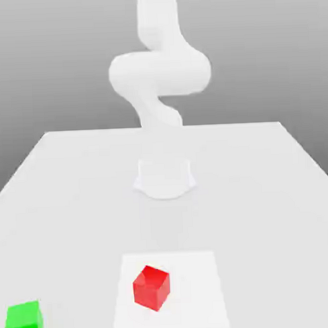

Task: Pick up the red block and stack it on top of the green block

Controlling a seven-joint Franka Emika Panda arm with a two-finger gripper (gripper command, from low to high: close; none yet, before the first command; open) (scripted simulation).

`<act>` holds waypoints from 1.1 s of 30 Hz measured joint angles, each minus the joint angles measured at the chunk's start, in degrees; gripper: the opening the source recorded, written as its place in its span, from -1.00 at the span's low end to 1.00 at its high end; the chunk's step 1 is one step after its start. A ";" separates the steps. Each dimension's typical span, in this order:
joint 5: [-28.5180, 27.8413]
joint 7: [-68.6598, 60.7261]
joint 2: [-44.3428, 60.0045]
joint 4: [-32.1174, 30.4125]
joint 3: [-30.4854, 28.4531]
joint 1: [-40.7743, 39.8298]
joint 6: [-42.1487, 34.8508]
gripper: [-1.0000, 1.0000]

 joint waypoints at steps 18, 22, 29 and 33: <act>-2.35 19.06 37.77 -15.04 2.96 -6.69 18.93 0.00; -1.25 21.59 45.98 -17.76 2.98 -7.11 23.49 0.00; -3.02 23.36 57.63 -16.56 1.34 -5.87 33.04 -1.00; -3.14 23.48 57.63 -16.56 1.36 -5.89 33.13 -1.00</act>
